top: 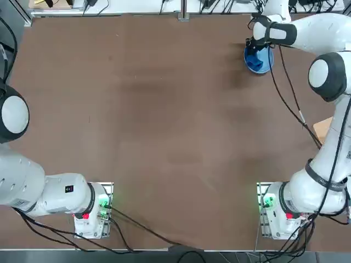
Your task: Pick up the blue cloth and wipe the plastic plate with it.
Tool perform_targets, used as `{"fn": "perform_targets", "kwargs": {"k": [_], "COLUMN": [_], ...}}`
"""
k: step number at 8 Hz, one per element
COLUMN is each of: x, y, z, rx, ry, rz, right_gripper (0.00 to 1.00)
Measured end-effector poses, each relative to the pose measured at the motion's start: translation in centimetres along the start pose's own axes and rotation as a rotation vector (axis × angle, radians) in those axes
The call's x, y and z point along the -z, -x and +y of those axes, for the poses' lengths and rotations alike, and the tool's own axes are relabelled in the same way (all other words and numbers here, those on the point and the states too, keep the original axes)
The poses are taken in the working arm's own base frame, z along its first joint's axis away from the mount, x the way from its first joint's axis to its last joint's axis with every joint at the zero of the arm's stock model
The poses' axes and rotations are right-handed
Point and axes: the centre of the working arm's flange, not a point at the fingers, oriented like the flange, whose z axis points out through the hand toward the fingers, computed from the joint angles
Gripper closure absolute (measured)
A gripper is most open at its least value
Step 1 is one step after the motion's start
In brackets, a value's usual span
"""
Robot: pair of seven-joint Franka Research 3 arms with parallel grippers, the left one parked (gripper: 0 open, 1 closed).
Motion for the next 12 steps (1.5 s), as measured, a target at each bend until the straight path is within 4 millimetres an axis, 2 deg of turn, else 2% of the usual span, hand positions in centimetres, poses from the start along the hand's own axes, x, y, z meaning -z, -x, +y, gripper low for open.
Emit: {"fn": "perform_targets", "kwargs": {"k": [2, 6, 9, 12], "x": [0.1, 0.0, 0.0, 0.0], "y": [-0.6, -0.8, -0.5, 1.0], "z": [2.0, 7.2, 7.6, 7.7], "rx": [0.034, 0.055, 0.061, 0.051], "ry": [-0.003, 0.035, 0.039, 0.046], "rz": [0.020, 0.026, 0.030, 0.009], "right_gripper": [0.89, 0.89, 0.89, 0.89]}}
